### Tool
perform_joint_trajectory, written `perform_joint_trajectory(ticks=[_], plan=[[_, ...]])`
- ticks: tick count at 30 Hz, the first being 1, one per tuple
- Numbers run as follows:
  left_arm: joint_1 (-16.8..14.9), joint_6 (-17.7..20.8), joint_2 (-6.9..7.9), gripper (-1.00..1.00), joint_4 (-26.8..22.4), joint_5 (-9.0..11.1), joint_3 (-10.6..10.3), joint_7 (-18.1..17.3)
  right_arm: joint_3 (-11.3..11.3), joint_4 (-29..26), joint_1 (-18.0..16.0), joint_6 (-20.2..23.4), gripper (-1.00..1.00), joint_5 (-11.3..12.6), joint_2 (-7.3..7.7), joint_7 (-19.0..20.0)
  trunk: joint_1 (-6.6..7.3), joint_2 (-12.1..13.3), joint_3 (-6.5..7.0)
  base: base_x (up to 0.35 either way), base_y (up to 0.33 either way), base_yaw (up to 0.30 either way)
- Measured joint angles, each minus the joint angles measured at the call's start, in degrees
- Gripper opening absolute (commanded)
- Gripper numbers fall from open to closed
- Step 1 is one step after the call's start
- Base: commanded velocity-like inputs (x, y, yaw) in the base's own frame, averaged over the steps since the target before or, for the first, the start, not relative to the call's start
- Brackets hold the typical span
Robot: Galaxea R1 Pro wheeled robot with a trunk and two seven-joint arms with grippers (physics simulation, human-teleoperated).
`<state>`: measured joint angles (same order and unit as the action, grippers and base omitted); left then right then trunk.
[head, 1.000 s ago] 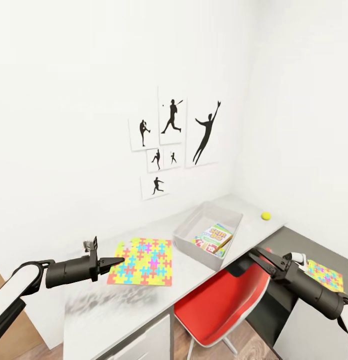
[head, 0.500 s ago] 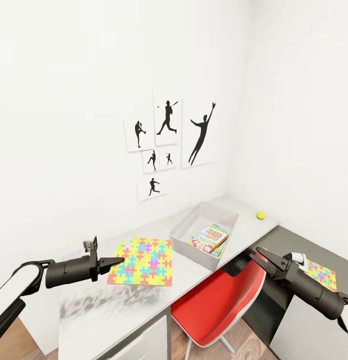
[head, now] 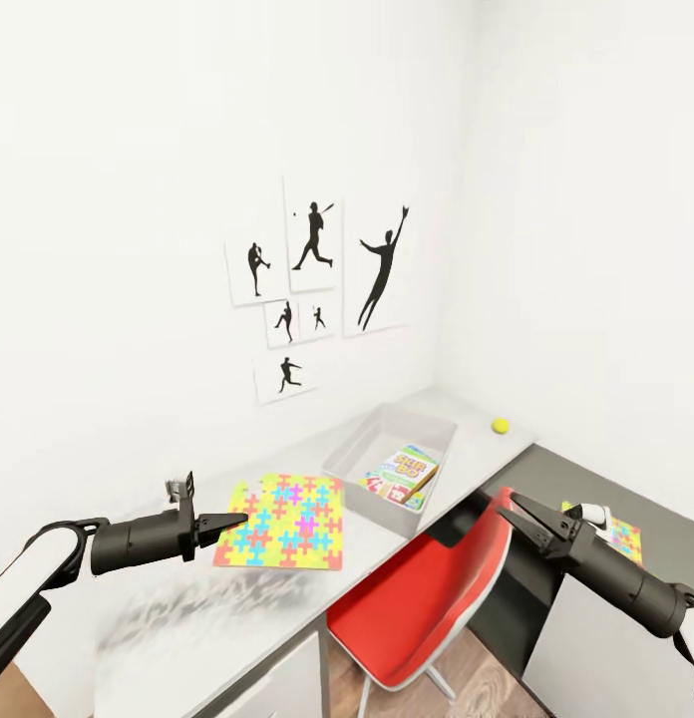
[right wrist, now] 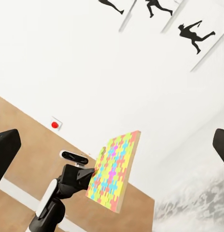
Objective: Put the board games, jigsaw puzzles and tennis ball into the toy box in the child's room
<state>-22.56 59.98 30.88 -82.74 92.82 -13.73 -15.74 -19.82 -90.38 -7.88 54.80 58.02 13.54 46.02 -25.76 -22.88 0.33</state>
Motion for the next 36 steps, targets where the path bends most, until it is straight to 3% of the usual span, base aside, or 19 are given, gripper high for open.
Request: perform_joint_trajectory(ticks=[19,36], plan=[[0.08,0.00,0.02,-1.00,0.06,-0.16,0.13,0.00,-0.06,0.16,0.00,-0.01,1.00,-0.15,0.00,0.01,0.00,0.00,0.45,0.000,-0.001,-0.266],[0.26,-0.14,-0.06,-1.00,0.17,-0.18,0.16,-0.09,-1.17,0.59,-0.01,-0.03,1.00,-0.19,-0.08,-0.05,0.01,-0.01,0.47,0.037,-0.087,-0.018]])
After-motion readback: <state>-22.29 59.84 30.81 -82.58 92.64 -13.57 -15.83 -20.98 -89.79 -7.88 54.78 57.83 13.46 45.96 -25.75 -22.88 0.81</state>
